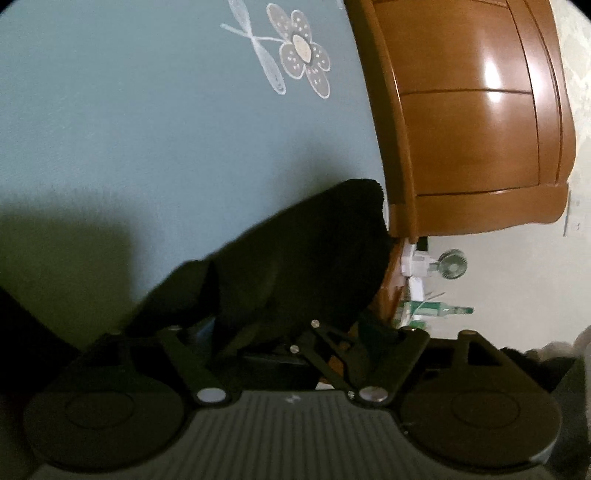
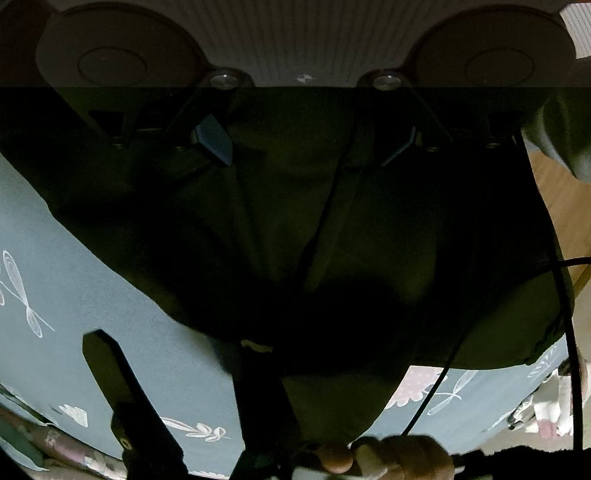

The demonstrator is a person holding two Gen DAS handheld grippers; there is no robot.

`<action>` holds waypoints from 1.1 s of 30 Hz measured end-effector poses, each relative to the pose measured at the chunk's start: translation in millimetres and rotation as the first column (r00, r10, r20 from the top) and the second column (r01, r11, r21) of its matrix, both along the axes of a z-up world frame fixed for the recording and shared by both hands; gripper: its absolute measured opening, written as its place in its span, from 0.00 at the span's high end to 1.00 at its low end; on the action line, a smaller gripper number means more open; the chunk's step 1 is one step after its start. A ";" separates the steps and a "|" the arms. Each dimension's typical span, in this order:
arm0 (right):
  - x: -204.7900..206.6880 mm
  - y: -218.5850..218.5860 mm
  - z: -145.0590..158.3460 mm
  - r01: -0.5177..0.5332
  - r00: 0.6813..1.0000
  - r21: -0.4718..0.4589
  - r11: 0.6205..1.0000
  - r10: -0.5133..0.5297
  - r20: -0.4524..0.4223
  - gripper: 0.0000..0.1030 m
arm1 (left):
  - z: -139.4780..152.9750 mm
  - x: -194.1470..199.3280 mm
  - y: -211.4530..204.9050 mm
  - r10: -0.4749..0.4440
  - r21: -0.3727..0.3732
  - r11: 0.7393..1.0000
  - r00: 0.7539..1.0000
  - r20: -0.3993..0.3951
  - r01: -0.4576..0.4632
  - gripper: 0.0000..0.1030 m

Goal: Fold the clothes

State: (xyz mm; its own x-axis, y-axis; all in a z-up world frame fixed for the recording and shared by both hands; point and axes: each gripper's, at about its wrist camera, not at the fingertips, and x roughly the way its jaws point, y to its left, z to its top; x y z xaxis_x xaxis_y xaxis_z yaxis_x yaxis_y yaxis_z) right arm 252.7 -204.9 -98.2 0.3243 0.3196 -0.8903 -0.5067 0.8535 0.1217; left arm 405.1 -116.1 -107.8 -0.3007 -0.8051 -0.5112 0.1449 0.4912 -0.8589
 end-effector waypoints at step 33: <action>-18.9 -43.4 35.9 -0.009 1.000 -0.075 0.997 0.009 0.012 0.22 | 9.6 -21.2 25.1 0.114 0.015 0.993 0.979 0.172 -0.118 0.23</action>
State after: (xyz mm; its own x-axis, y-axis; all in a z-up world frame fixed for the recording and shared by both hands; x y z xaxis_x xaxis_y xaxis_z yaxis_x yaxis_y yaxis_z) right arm 233.8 -248.3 -62.3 0.3325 0.2548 -0.9081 -0.5155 0.8554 0.0512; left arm 383.9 -91.0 -98.2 -0.1128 -0.8155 -0.5676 0.2286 0.5347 -0.8136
